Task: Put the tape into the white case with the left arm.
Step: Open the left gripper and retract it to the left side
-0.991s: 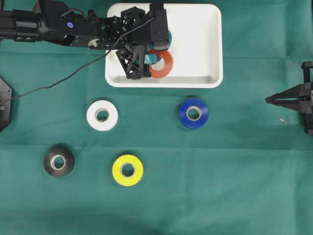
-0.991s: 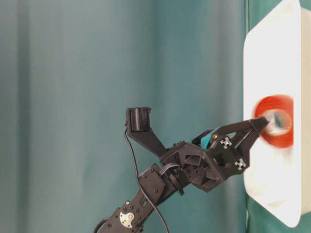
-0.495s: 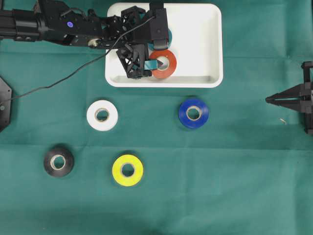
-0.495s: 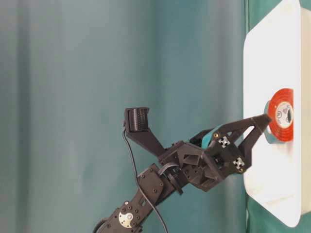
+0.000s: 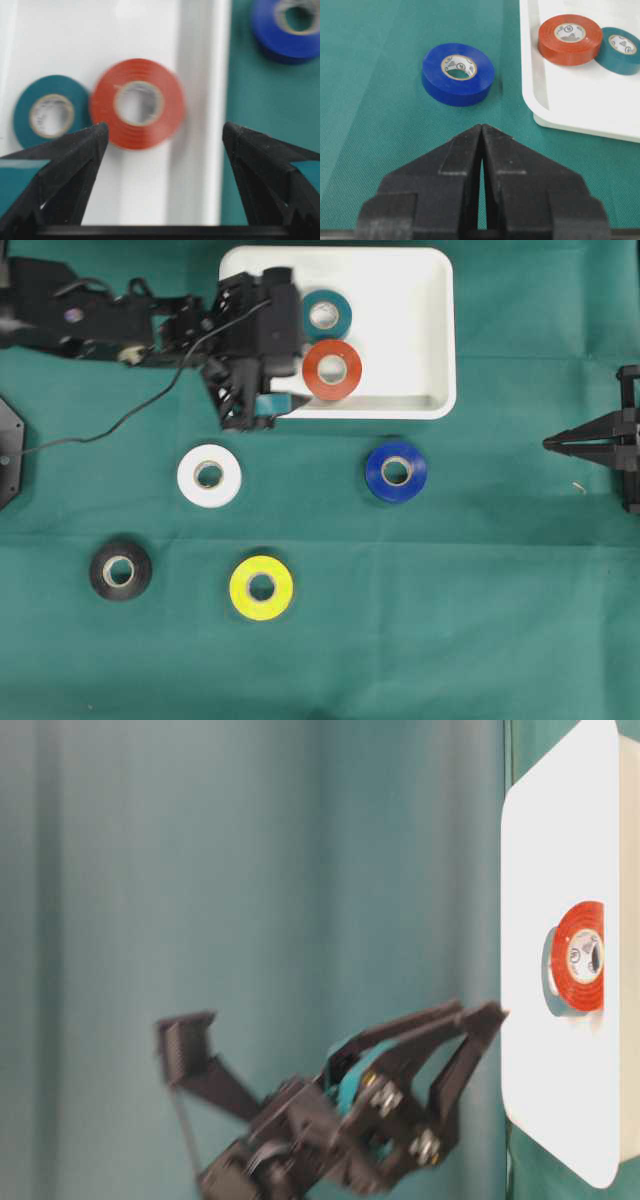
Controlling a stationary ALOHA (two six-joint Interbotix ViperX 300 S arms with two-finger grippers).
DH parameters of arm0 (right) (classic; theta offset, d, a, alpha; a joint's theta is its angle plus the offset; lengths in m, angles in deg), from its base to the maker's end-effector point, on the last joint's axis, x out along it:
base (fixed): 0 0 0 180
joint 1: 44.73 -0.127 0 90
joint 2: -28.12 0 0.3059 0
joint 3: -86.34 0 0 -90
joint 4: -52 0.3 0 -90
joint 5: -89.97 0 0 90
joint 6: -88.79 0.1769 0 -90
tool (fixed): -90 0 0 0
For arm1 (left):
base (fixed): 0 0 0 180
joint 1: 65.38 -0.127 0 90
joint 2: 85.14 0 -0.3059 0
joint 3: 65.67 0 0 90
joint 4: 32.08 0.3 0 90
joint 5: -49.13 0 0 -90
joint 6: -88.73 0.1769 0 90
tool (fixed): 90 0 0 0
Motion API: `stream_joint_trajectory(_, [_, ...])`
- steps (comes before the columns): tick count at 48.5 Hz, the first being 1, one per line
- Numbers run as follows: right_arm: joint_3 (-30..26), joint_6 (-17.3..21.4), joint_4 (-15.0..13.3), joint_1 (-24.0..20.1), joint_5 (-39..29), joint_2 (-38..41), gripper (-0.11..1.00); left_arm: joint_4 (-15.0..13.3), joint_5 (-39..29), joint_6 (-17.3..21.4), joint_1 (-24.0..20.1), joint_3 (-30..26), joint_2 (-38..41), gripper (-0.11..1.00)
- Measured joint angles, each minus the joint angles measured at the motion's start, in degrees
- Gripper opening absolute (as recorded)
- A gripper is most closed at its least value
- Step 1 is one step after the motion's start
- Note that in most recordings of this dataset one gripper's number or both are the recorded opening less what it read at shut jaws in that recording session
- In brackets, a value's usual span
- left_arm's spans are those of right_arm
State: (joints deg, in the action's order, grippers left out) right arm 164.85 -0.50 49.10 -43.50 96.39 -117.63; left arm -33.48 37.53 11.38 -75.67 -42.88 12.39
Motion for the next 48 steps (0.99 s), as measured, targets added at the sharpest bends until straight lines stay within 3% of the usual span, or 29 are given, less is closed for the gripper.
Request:
stream_joint_trajectory(24, [0.0, 0.0, 0.0, 0.2, 0.1, 0.1, -0.09, 0.0, 4.0, -4.5, 5.8, 12.9, -13.7, 0.97])
stream_joint_trajectory(48, [0.0, 0.0, -0.1, 0.2, 0.0, 0.1, -0.09, 0.0, 4.4, -4.7, 7.8, 23.9, -27.8, 0.97])
